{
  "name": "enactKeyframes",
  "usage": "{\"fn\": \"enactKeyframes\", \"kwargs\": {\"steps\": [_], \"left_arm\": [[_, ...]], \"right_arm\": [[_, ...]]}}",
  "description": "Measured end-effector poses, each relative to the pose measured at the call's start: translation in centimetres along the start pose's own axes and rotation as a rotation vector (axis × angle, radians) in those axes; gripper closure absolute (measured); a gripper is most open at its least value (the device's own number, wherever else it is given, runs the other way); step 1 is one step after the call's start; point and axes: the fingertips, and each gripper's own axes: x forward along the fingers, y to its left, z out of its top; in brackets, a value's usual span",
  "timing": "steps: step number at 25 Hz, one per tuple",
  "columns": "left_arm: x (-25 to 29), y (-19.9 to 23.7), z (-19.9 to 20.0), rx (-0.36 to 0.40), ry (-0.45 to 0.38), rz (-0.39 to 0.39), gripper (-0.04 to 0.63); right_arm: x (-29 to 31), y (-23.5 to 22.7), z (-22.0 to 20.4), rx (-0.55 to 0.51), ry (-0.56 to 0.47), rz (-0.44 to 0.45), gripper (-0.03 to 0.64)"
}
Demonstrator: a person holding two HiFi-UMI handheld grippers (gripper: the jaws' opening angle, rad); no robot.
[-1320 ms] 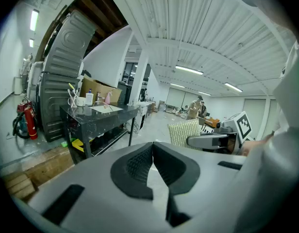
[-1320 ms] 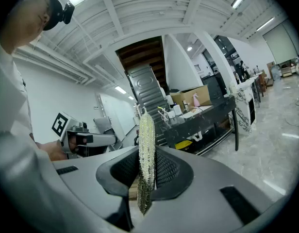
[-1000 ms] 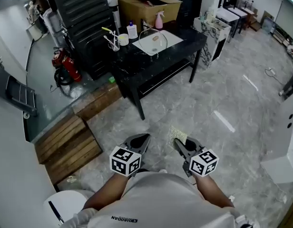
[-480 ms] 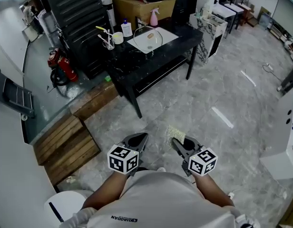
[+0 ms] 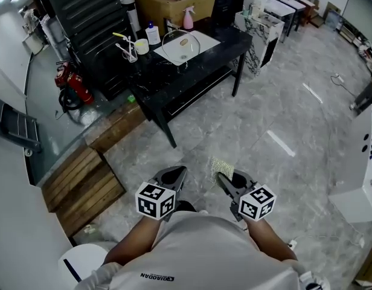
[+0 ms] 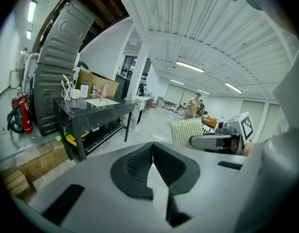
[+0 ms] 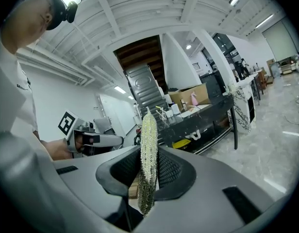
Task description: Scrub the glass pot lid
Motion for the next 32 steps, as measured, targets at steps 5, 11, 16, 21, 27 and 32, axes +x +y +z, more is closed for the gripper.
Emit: {"fn": "enactKeyframes", "kwargs": {"steps": [5,11,16,21,27,32], "left_arm": [[2.2,0.4,0.9,0.008,0.010,-0.016,0.580],[6.8,1.1,2.1,0.032,0.025,-0.068,0.580],[11.4,2.9,4.6,0.035,0.025,-0.098,0.580],[16.8,6.7,8.8,0.032,0.017,-0.109,0.580],[23.4,14.3,14.4,0.029,0.044,-0.085,0.580],[28.8,19.5,20.0,0.029,0.010,-0.102,0.580]], "right_arm": [[-0.5,-2.0,0.3,0.009,-0.003,-0.030,0.534],[0.6,-5.9,1.1,0.019,-0.018,-0.076,0.534],[2.6,-9.9,2.9,0.030,-0.019,-0.107,0.534],[6.4,-15.5,6.1,0.061,-0.012,-0.132,0.534],[14.1,-20.9,11.3,0.040,0.042,-0.098,0.532],[20.2,-26.1,15.6,0.020,0.068,-0.110,0.532]]}}
